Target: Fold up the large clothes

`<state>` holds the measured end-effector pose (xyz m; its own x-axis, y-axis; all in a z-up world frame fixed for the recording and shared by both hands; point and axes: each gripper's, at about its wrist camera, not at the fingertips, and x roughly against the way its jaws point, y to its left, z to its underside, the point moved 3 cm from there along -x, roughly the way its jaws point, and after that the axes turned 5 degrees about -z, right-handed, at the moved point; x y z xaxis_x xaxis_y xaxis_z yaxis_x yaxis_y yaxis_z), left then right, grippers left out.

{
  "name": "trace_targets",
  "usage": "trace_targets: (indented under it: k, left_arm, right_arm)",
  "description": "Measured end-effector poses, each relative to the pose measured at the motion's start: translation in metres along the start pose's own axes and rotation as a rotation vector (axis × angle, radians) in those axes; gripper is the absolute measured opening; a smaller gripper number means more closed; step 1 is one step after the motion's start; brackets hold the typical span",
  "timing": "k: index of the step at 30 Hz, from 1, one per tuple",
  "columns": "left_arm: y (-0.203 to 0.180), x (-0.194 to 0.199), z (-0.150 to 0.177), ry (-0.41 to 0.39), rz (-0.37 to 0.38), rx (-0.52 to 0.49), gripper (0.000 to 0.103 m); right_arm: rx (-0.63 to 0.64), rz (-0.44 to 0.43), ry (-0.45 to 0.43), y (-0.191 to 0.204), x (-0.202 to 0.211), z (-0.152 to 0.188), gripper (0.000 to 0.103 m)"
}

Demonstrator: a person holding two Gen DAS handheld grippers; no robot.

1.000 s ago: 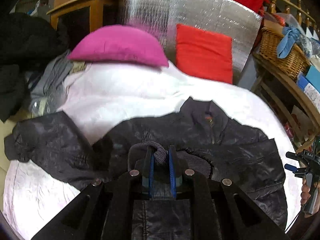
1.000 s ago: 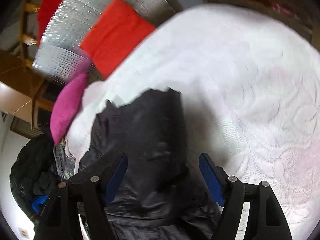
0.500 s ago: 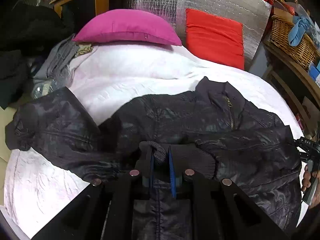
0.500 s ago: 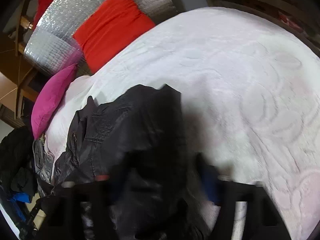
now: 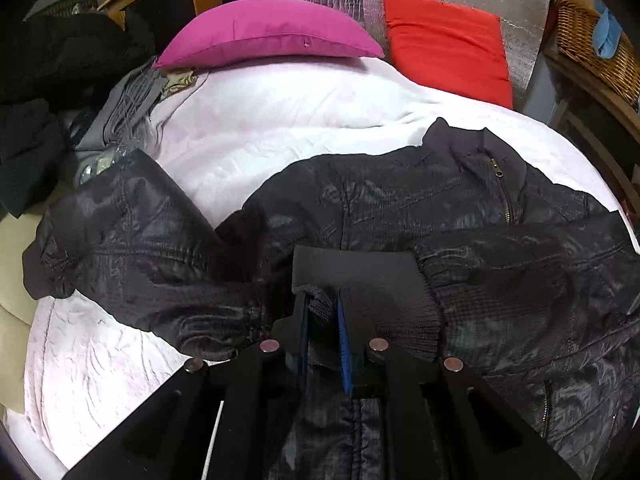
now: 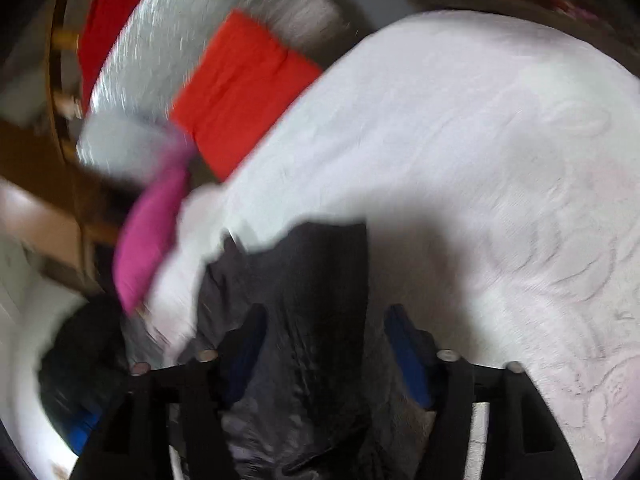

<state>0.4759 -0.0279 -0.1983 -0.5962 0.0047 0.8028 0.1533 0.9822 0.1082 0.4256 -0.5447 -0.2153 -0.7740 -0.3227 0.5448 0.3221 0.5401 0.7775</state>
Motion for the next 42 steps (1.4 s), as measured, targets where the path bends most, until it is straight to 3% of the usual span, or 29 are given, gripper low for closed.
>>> trace_targets:
  k: [2,7,12,13,15,21,24,25,27,31,33,36,38,39,40,42]
  left_arm:
    - [-0.001,0.001,0.001,-0.006,-0.003,-0.004,0.013]
    - [-0.005,0.000,0.005,-0.018,-0.021,-0.014,0.013]
    - [-0.003,-0.002,0.015,-0.025,-0.015,0.004,0.013]
    - [-0.002,-0.002,0.016,-0.028,-0.014,0.008,0.013]
    - [-0.002,-0.003,0.017,-0.027,-0.008,0.019,0.013]
    - [-0.005,-0.005,0.015,-0.038,-0.017,0.027,0.013]
    - [-0.009,-0.009,0.019,-0.038,-0.043,-0.003,0.014]
    - [-0.011,-0.009,0.020,-0.042,-0.051,-0.016,0.014]
    - [-0.011,-0.008,0.021,-0.048,-0.057,-0.028,0.014]
    - [-0.006,-0.007,0.021,-0.041,-0.026,0.003,0.014]
    - [-0.004,-0.007,0.022,-0.037,-0.018,0.012,0.014]
    - [-0.005,-0.004,0.022,-0.044,-0.020,0.009,0.014]
    - [-0.004,-0.002,0.023,-0.047,-0.017,0.010,0.014]
    - [-0.004,-0.002,0.023,-0.046,-0.010,0.014,0.014]
    - [-0.003,-0.002,0.023,-0.044,-0.008,0.022,0.014]
    - [-0.002,-0.002,0.024,-0.043,-0.010,0.029,0.014]
  right_arm:
    - [0.003,-0.034,-0.026,0.000,0.010,-0.006,0.080]
    - [0.058,0.021,-0.019,0.003,-0.007,-0.008,0.079]
    - [0.144,0.091,0.025,0.014,-0.044,-0.004,0.051]
    - [0.161,0.107,0.039,0.015,-0.050,-0.002,0.039]
    - [0.184,0.134,0.068,0.014,-0.058,-0.001,0.037]
    - [0.231,0.123,0.012,0.023,-0.047,-0.004,0.034]
    - [0.118,0.137,0.096,0.002,-0.057,-0.001,0.039]
    - [0.074,0.122,0.123,-0.001,-0.055,0.000,0.057]
    - [0.060,0.076,0.155,0.003,-0.042,0.005,0.077]
    - [0.157,0.069,0.210,0.015,-0.012,0.031,0.078]
    - [0.160,0.074,0.285,0.007,-0.010,0.051,0.078]
    - [0.170,0.091,0.309,-0.005,-0.007,0.077,0.078]
    - [0.207,0.130,0.284,-0.007,-0.001,0.087,0.069]
    - [0.252,0.141,0.276,-0.004,0.003,0.094,0.054]
    - [0.290,0.146,0.267,-0.002,0.009,0.098,0.045]
    - [0.359,0.175,0.240,0.008,0.018,0.108,0.038]
